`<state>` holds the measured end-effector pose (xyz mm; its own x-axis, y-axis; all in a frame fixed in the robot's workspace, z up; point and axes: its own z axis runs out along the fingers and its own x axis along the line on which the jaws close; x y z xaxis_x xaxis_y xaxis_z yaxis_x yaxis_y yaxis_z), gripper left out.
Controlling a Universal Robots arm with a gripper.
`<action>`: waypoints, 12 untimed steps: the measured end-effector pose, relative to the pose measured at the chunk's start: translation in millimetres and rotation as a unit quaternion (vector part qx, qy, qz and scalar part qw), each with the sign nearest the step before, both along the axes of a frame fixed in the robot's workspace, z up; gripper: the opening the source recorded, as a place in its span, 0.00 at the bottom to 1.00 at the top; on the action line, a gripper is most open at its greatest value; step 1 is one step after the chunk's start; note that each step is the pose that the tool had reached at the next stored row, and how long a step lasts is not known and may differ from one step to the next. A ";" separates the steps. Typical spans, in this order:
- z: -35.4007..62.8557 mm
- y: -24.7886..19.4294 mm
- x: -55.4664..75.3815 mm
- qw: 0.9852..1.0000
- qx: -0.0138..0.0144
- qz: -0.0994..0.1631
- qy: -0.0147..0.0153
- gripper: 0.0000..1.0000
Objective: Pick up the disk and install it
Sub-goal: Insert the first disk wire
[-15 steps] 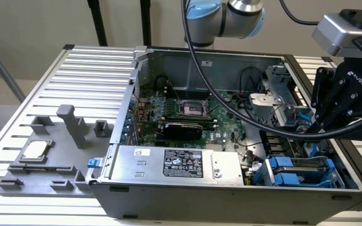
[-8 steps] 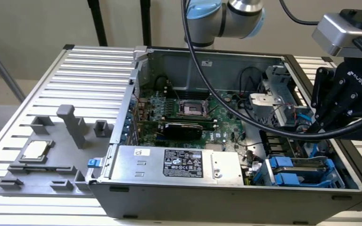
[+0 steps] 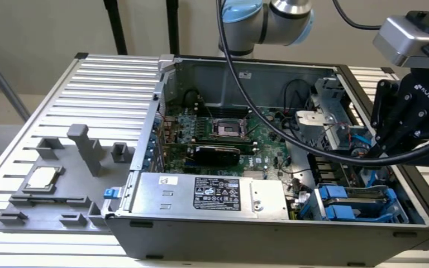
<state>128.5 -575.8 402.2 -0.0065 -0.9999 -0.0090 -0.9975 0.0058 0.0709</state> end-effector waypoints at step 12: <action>-5.8 1.3 52.2 1.000 0.000 0.000 0.001 0.11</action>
